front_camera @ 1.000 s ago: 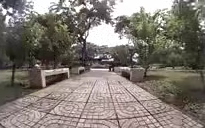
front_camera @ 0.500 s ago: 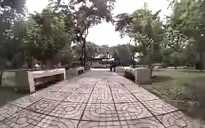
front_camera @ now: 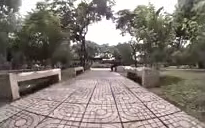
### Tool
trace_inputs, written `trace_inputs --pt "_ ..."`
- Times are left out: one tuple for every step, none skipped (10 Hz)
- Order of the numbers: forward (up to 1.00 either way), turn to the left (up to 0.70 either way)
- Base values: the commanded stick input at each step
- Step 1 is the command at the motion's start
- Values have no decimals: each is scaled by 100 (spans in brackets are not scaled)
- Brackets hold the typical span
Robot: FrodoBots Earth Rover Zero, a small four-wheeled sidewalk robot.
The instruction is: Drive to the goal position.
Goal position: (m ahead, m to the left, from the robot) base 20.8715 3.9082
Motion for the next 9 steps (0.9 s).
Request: trace_inputs --pt "100 0" --pt "100 0" --pt "100 0" --pt "100 0" --pt "100 0" --pt "100 0" --pt "100 0" --pt "100 0" --pt "100 0"
